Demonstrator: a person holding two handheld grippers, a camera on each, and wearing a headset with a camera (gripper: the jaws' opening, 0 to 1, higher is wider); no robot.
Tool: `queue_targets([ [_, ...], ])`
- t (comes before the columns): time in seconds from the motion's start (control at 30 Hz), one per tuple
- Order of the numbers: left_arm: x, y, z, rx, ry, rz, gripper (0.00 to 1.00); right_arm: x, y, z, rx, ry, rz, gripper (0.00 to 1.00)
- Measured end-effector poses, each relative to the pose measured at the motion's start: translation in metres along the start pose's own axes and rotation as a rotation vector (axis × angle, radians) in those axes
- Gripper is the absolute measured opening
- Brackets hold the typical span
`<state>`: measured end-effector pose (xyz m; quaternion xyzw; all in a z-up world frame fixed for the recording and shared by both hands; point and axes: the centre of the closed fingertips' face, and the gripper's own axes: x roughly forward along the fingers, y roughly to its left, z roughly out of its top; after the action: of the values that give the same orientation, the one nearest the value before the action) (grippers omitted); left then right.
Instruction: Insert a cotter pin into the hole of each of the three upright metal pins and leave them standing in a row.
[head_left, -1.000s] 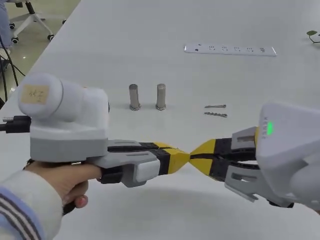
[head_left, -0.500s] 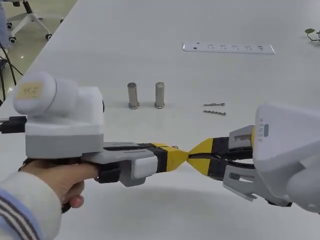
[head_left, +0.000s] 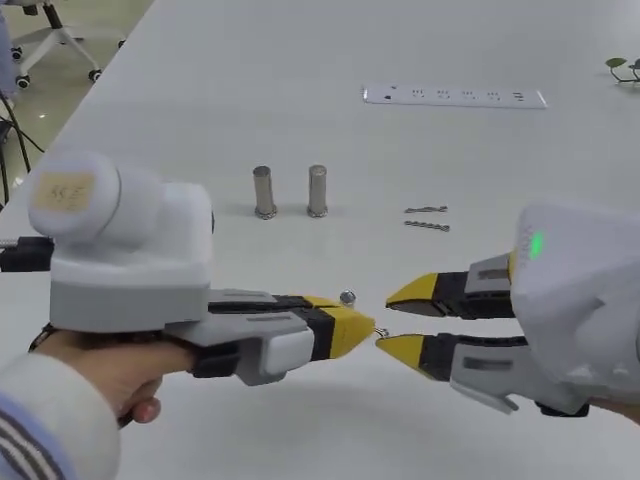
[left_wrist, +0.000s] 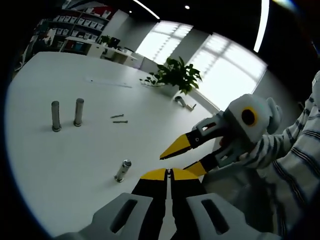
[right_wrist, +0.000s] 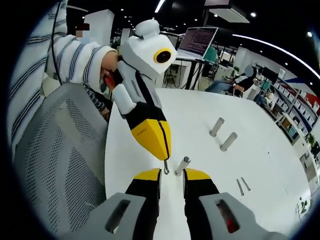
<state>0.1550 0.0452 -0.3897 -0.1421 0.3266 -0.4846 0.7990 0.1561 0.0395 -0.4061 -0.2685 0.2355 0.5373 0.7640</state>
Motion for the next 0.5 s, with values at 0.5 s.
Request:
queue_targets([
  [0.5, 0.0, -0.015, -0.007, 0.285, 0.04, -0.045, 0.0, 0.002, 0.016, -0.003, 0.163, -0.043, 0.104, 0.02],
])
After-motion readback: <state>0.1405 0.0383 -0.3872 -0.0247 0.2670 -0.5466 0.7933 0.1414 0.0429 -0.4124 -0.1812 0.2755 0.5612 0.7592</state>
